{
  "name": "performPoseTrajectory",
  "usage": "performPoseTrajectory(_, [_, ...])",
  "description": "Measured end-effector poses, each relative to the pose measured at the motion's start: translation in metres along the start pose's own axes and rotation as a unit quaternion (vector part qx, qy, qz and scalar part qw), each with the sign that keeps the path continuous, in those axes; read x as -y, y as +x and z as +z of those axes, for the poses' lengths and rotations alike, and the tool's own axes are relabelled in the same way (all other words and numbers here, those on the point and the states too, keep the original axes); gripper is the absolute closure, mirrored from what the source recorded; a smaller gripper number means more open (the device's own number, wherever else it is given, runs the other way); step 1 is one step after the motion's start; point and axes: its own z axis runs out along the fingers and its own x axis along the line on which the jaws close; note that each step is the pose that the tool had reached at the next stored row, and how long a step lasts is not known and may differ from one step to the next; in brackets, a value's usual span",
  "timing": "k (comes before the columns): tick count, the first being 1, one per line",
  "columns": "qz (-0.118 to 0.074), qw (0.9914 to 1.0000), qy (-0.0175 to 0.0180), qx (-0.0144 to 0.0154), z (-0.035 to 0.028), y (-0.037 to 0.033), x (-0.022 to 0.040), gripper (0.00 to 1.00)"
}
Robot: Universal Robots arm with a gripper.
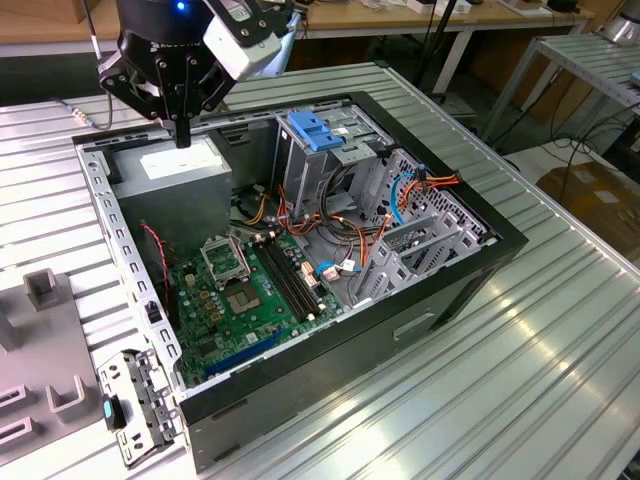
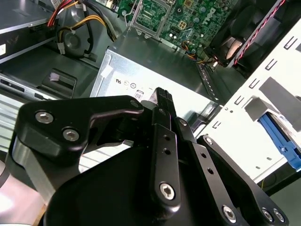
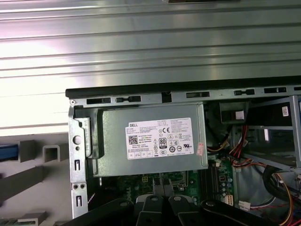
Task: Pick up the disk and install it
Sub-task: 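Reach for the disk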
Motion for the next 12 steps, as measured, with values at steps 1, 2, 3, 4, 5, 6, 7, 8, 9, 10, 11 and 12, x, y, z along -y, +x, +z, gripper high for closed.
performPoseTrajectory(1, [0.0,1.0,0.0,0.0,0.0,0.0002,0.0,0.89])
performPoseTrajectory(2, [0.0,1.0,0.0,0.0,0.0,0.0004,0.0,0.89])
performPoseTrajectory(3, [0.0,1.0,0.0,0.0,0.0,0.0007,0.0001,0.89])
performPoseTrajectory(4, [0.0,1.0,0.0,0.0,0.0,0.0009,0.0001,0.89])
performPoseTrajectory(5, [0.0,1.0,0.0001,-0.0001,0.0,0.0012,0.0001,0.89])
performPoseTrajectory(6, [0.0,1.0,0.0,-0.0001,0.0,0.0014,0.0001,0.89])
performPoseTrajectory(7, [0.0,1.0,0.0,-0.0001,0.0,0.0017,0.0001,0.89])
performPoseTrajectory(8, [0.0,1.0,0.0,-0.0001,0.0,0.002,0.0002,0.89])
performPoseTrajectory(9, [0.0,1.0,0.0,-0.0001,0.0,0.0022,0.0002,0.89])
performPoseTrajectory(10, [0.0,1.0,0.0,-0.0001,0.0,0.0024,0.0002,0.89])
performPoseTrajectory(11, [0.0,1.0,0.0,-0.0001,0.0,0.0026,0.0002,0.89])
performPoseTrajectory(12, [0.0,1.0,0.0,-0.0001,0.0,0.0029,0.0002,0.89])
